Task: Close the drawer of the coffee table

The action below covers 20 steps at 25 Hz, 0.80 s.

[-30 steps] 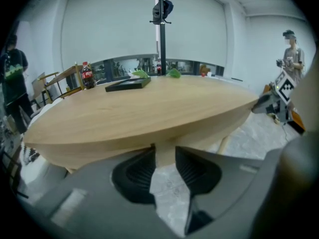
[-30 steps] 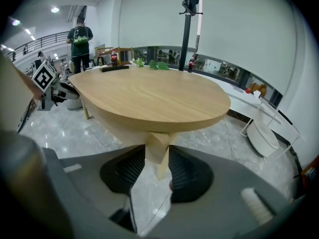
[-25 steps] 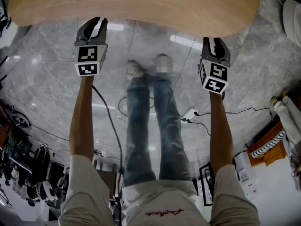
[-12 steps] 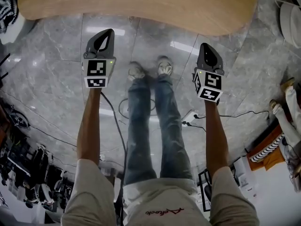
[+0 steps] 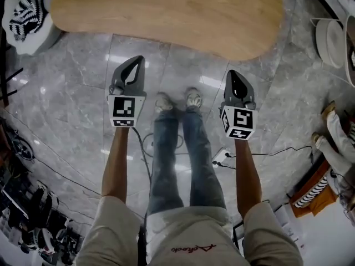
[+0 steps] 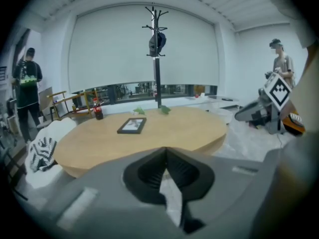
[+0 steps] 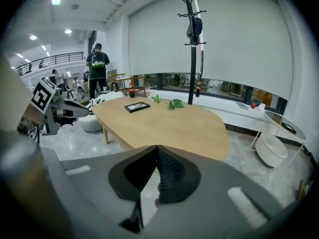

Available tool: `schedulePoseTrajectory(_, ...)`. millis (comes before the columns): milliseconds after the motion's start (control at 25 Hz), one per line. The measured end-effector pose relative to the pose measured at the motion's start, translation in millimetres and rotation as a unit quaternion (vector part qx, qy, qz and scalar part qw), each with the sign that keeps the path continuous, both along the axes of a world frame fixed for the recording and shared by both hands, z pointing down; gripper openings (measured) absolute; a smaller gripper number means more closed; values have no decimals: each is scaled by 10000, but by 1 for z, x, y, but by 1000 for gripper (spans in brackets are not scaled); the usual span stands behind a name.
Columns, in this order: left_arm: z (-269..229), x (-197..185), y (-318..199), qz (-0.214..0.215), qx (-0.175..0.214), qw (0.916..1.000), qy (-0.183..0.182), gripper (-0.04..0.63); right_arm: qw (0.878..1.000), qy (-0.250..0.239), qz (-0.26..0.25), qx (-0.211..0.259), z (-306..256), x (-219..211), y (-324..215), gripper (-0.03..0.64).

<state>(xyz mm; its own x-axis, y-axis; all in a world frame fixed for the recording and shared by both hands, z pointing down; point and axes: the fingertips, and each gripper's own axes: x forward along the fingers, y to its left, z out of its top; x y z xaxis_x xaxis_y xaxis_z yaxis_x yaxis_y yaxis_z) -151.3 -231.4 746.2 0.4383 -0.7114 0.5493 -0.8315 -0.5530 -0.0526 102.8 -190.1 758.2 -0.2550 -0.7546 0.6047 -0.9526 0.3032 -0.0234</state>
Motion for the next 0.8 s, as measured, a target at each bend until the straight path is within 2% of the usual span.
schedulePoseTrajectory(400,-149,-8,10,-260,383,9987,236,2,9987,-105,-78,491,-146,-20,-9,5)
schedulePoseTrajectory(640,-251,-15,11,-525,753,9949,425,2,9957,-212,-123,893,-244,-25,-15,5)
schedulePoseTrajectory(800,-308,-8,24,-599,883,9926,571,2,9946,-260,-176,993,-301,-24,-6,5)
